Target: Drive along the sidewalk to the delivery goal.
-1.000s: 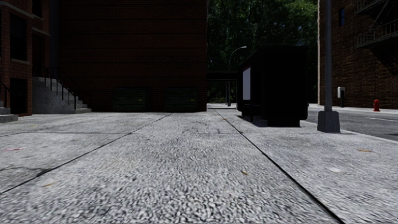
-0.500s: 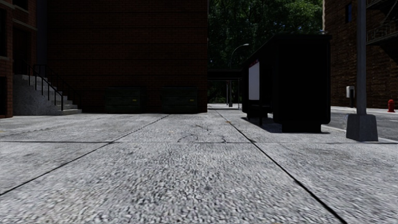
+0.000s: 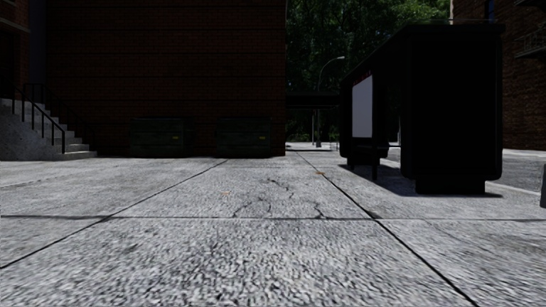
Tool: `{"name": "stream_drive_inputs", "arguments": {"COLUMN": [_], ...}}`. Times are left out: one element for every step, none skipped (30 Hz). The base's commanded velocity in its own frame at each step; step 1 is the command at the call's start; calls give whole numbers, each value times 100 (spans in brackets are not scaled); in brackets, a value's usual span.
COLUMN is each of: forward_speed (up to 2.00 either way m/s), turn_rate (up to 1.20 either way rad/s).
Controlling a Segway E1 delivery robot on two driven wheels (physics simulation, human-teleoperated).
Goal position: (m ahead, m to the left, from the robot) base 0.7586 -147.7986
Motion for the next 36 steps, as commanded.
{"name": "stream_drive_inputs", "arguments": {"forward_speed": [200,200,200,200,200,200,200,200,200,200,200,200,200,200,200,200,200,200,200,200,200,200,200,200,200,200,200,200,200,200,200,200,200,200,200,200], "turn_rate": [-23,-23,-27,-27,-27,-27,-21,0,0,0,0,0,0,0,0,0,0,0,0,0,0,0,0,0,0,0,0,-12,-27,-27,-32,-38,-42,-42,-43,-41]}}
